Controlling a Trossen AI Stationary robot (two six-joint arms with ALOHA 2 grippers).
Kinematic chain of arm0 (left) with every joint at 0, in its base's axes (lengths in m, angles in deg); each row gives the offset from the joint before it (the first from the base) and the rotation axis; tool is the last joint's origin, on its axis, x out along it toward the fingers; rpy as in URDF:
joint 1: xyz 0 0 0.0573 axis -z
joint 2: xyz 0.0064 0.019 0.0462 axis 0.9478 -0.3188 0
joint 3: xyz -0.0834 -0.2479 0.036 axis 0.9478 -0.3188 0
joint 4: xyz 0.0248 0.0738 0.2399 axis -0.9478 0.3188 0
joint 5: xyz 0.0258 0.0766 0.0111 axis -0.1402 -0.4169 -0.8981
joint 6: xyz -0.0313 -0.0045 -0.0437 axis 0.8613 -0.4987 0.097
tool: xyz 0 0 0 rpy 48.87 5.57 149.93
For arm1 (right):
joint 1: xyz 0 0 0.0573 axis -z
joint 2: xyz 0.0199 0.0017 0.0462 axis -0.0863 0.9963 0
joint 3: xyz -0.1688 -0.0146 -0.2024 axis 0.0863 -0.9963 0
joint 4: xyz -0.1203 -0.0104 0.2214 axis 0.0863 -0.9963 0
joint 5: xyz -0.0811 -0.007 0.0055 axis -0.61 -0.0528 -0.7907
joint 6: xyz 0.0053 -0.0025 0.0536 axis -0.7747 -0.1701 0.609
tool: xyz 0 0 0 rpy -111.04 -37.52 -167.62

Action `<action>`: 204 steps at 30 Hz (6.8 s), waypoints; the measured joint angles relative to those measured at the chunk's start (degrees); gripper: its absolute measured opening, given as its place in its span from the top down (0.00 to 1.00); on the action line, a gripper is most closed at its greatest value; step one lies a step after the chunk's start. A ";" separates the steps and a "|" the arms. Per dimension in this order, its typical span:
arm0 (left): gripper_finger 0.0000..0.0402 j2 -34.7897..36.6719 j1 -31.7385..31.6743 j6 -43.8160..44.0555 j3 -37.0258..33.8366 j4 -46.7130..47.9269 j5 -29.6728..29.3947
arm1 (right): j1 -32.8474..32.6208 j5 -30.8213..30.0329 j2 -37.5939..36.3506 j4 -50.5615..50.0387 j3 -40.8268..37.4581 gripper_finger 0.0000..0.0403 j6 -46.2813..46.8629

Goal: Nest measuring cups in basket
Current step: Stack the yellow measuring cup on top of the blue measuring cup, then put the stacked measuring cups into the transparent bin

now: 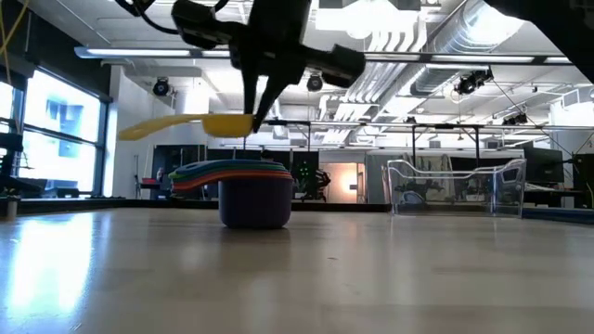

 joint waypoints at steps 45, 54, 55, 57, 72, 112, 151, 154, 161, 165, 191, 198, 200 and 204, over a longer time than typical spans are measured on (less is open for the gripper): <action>0.88 -0.02 -0.04 -4.82 -0.02 4.96 0.01 | 7.51 3.86 0.42 -4.81 -0.41 0.95 -6.90; 0.88 -0.02 -0.07 -4.81 -0.01 4.96 0.02 | 7.51 4.32 0.42 -4.69 -0.39 0.86 -6.97; 0.88 -0.02 -0.06 -4.80 0.00 4.95 0.01 | 7.51 4.32 0.42 -4.69 -0.38 0.85 -6.98; 0.88 -0.02 -0.07 -4.80 0.00 4.96 0.02 | 7.51 4.32 0.42 -4.69 -0.38 0.83 -7.00; 0.88 1.59 -0.19 -3.45 -2.04 2.93 0.07 | 0.63 4.98 -0.08 -2.61 1.35 0.82 -1.42; 0.88 -3.77 -5.99 -6.72 -35.04 -45.05 -2.82 | -5.05 -4.49 0.36 9.98 -9.87 0.82 20.61; 0.88 -22.32 -5.62 -4.60 -34.91 -66.73 1.94 | -2.02 -7.65 0.36 11.64 -9.83 0.82 18.93; 0.88 -22.69 -5.63 -4.58 -34.91 -67.19 2.08 | -1.91 -7.53 0.36 11.49 -9.83 0.82 18.62; 0.88 -22.84 -5.64 -1.80 -34.88 -66.52 1.66 | -1.87 -6.69 0.36 8.85 -9.83 0.82 18.72; 0.88 -21.51 -5.64 -1.61 -34.93 -64.60 0.83 | -1.98 -6.16 0.34 8.40 -9.72 0.82 18.68; 0.88 12.68 -5.84 10.25 -34.47 -44.25 0.22 | -0.84 -7.59 -1.91 -7.50 0.59 0.82 2.10; 0.88 23.06 -5.84 10.32 -34.49 -39.98 0.28 | 0.76 -7.87 -2.89 -7.80 1.34 0.82 -0.82; 0.88 25.75 -5.84 10.92 -34.51 -38.63 0.64 | 1.07 -7.69 -2.99 -7.54 1.34 0.82 -1.00; 0.88 32.64 -5.70 11.85 -34.51 -38.74 5.15 | 1.19 -7.42 -2.99 -7.09 1.32 0.82 -1.01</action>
